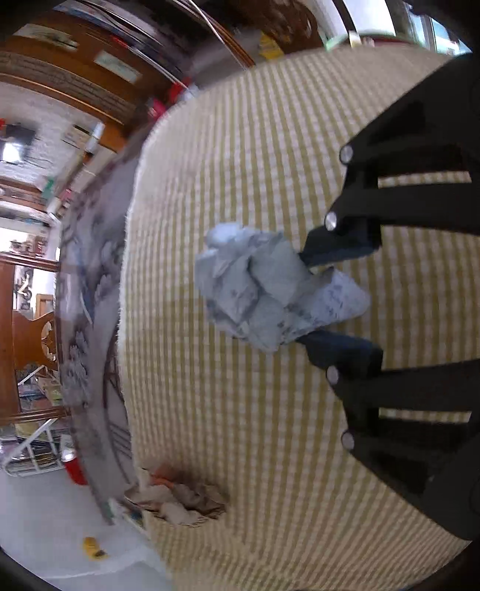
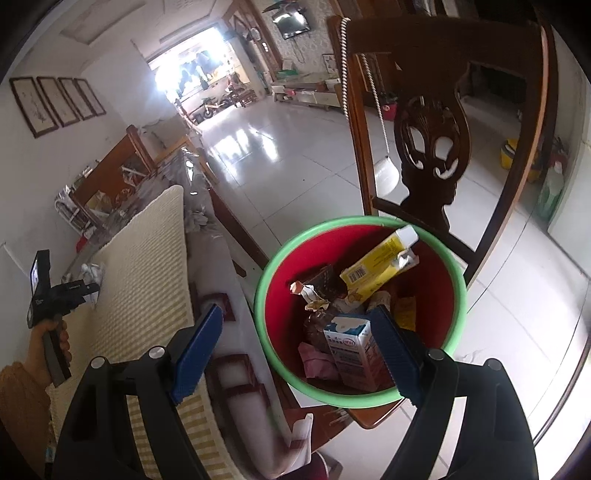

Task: Collect trash
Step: 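Grasp a crumpled grey paper with the left tool while the right tool grasps a crumpled printed wrapper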

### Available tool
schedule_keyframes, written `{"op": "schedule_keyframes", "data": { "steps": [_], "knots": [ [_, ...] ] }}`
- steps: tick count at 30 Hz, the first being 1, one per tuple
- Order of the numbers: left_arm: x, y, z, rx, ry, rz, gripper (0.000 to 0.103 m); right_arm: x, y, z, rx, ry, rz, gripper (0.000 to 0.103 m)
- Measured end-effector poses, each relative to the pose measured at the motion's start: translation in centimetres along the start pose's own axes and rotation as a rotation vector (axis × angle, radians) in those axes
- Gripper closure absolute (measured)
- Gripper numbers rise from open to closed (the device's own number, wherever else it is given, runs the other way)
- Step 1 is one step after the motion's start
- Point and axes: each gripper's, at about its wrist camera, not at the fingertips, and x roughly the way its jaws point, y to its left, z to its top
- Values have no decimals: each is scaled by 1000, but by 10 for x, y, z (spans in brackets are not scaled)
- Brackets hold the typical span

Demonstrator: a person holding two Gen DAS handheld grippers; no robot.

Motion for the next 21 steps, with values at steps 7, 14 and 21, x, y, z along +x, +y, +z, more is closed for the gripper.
{"op": "schedule_keyframes", "data": {
  "steps": [7,14,21],
  "knots": [
    [-87,48,-64,119,-117,56,74,-24,76,41,-186,-76,59,23],
    [-146,121,-147,47,-136,89,74,13,236,59,-338,18,341,23],
    [-115,167,-160,-200,-32,-46,74,96,399,25,-481,118,407,23]
  ]
}}
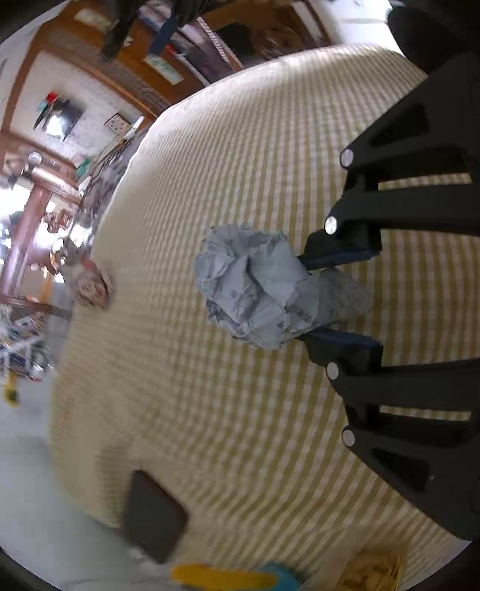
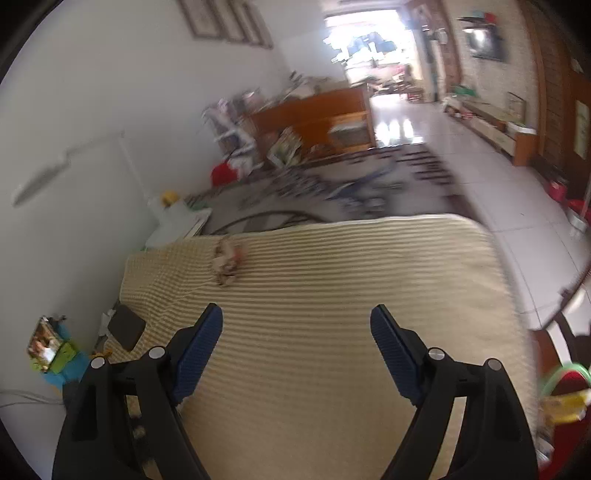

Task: Collect trash
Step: 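Grasp a crumpled grey paper with the left tool while the right tool grasps a crumpled printed wrapper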

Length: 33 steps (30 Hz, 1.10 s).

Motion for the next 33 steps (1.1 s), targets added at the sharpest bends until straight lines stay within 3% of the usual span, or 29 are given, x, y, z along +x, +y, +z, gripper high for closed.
{"op": "schedule_keyframes", "data": {
  "steps": [6,11,16,19,20,21,24,33],
  "knots": [
    [-3,16,5,-100,2,-89,74,115,64,27,-90,74,-75,23],
    [-10,21,7,-138,-15,-110,74,190,80,39,27,190,-38,23],
    [-8,21,9,-176,-8,-142,74,229,92,43,74,214,-77,23],
    [-9,22,11,-187,-12,-153,74,240,96,42,35,239,-123,26],
    [-9,23,11,-189,-13,-155,74,241,97,41,18,237,-137,35],
    [-8,23,11,-192,-12,-157,74,242,98,40,3,236,-143,51],
    [-7,23,10,-198,-12,-160,74,239,97,39,-3,222,-96,73],
    [-8,22,10,-198,-27,-151,74,185,98,19,-37,228,14,77]
  ]
}}
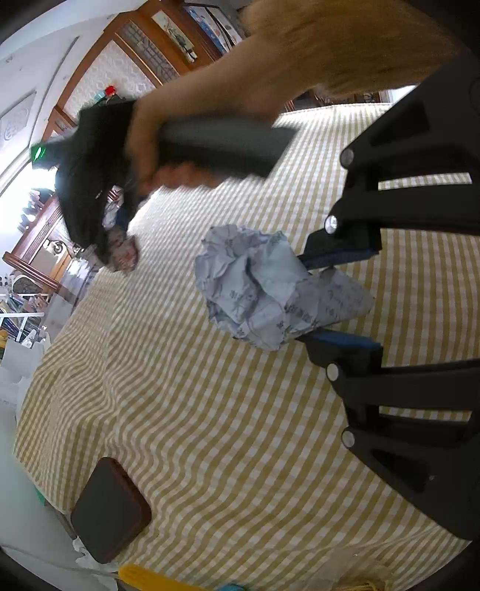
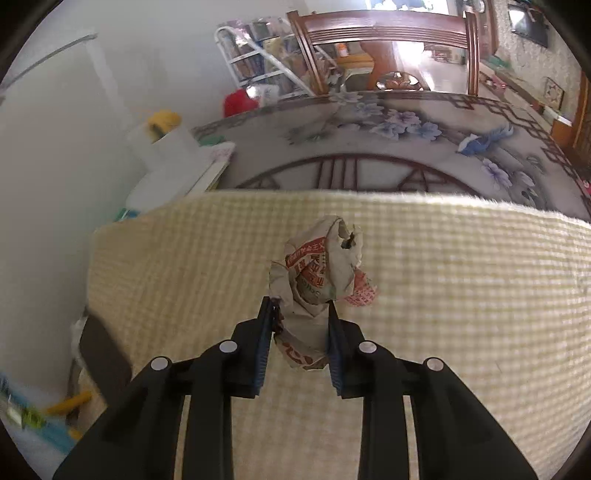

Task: Collect trash
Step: 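Grasp a crumpled grey paper with the left tool while the right tool grasps a crumpled printed wrapper, then lift the crumpled paper and wrapper off the bed with both tools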

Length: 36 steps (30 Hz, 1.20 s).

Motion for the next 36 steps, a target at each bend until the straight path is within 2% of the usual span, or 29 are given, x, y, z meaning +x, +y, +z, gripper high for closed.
{"op": "schedule_keyframes", "data": {
  "steps": [5,8,13,16,19,23,27,31,36],
  "knots": [
    [-5,-3,-2,12,-11,17,74,-51,-9,-53,-46,9,46,76],
    [-9,-9,-5,44,-31,56,74,-80,-20,-78,-39,5,69,76],
    [-12,-17,-7,101,-62,111,74,-128,-31,-120,-44,-57,59,76],
    [-12,-21,-8,123,-71,135,74,-147,-33,-145,-62,-64,46,76],
    [-9,-23,-8,145,-75,151,74,-161,-41,-167,-27,-52,76,76],
    [-8,-26,-8,171,-88,167,74,-180,-46,-184,-39,-72,53,76],
    [-4,-27,-9,184,-99,170,74,-196,-58,-195,-4,-88,74,76],
    [1,-30,-11,212,-90,184,74,-211,-70,-204,-17,-120,11,76],
    [3,-33,-14,231,-93,199,73,-226,-95,-209,40,-150,5,76]
  ]
}}
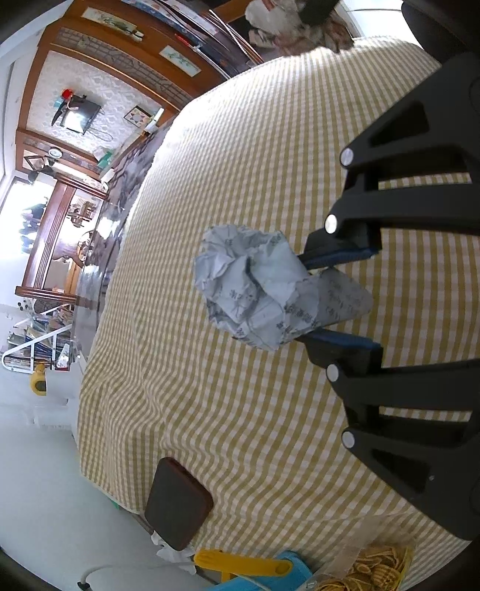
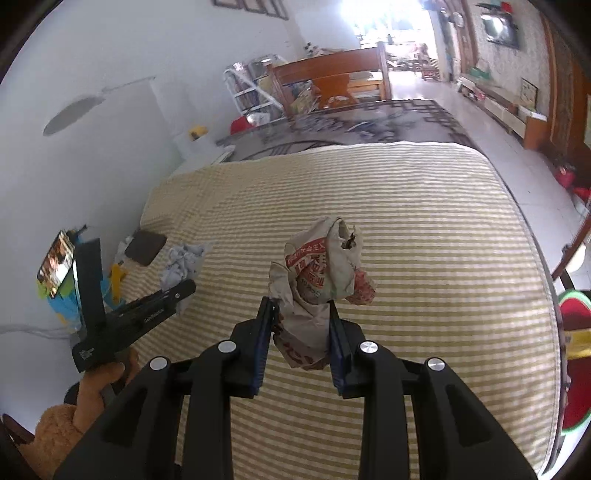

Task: Collect trash
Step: 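Lift the crumpled paper and wrapper off the bed with both tools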

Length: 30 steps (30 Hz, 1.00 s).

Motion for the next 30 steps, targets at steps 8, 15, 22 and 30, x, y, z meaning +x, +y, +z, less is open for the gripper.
{"op": "schedule_keyframes", "data": {
  "steps": [8,15,22,30],
  "knots": [
    [13,1,-3,-6,45,-5,63,1,-28,-4,64,-11,-25,76],
    [17,7,-2,-53,34,-22,43,12,-37,-8,99,13,-4,75],
    [17,11,2,-76,6,-33,43,15,-39,-10,121,28,23,75],
    [14,14,5,-117,-44,-75,32,17,-40,-12,124,35,18,75]
  ]
}}
